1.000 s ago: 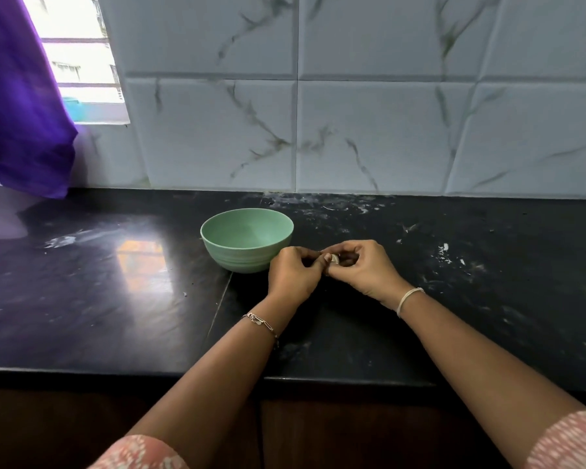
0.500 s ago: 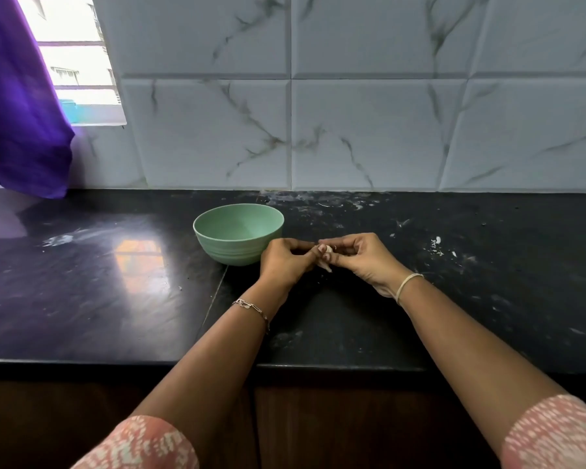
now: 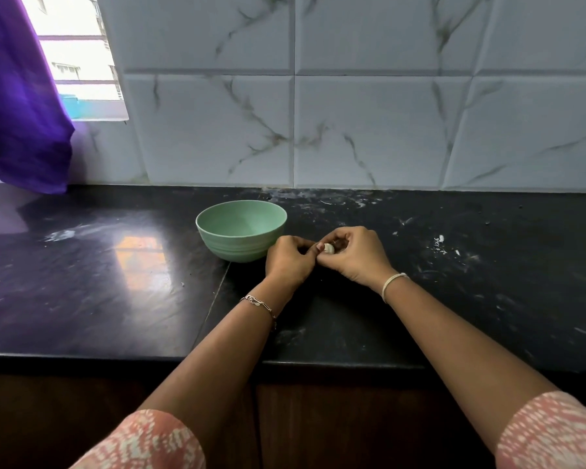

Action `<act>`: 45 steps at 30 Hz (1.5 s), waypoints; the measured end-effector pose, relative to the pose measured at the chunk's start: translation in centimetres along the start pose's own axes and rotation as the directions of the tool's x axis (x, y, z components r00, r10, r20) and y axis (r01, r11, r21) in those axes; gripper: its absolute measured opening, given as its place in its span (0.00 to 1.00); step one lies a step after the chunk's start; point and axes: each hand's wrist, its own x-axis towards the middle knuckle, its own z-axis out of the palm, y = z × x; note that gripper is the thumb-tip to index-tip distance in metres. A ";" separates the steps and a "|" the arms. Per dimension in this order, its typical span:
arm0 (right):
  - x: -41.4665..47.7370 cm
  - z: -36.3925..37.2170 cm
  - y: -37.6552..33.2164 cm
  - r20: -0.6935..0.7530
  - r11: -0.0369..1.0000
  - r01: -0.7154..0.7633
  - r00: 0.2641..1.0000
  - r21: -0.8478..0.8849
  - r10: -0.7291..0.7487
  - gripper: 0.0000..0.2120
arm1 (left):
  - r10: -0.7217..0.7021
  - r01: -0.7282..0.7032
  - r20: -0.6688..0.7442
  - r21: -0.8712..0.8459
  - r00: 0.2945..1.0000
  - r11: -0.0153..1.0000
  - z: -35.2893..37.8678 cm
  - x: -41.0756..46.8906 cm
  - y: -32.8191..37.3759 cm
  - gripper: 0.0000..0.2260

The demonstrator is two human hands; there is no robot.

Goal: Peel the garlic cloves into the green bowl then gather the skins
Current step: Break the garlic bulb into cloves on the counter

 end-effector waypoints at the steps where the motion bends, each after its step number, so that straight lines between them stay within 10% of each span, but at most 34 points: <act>1: 0.0 0.0 -0.1 -0.009 0.999 0.017 1.000 -0.046 -0.018 0.08 | -0.002 0.002 -0.002 0.001 1.000 1.000 0.0 0.1 -0.1 0.09; 45: 0.8 0.1 1.1 0.013 0.988 -0.058 0.998 0.145 0.057 0.04 | 0.075 -0.079 0.059 0.072 0.995 0.994 0.4 0.6 -0.4 0.10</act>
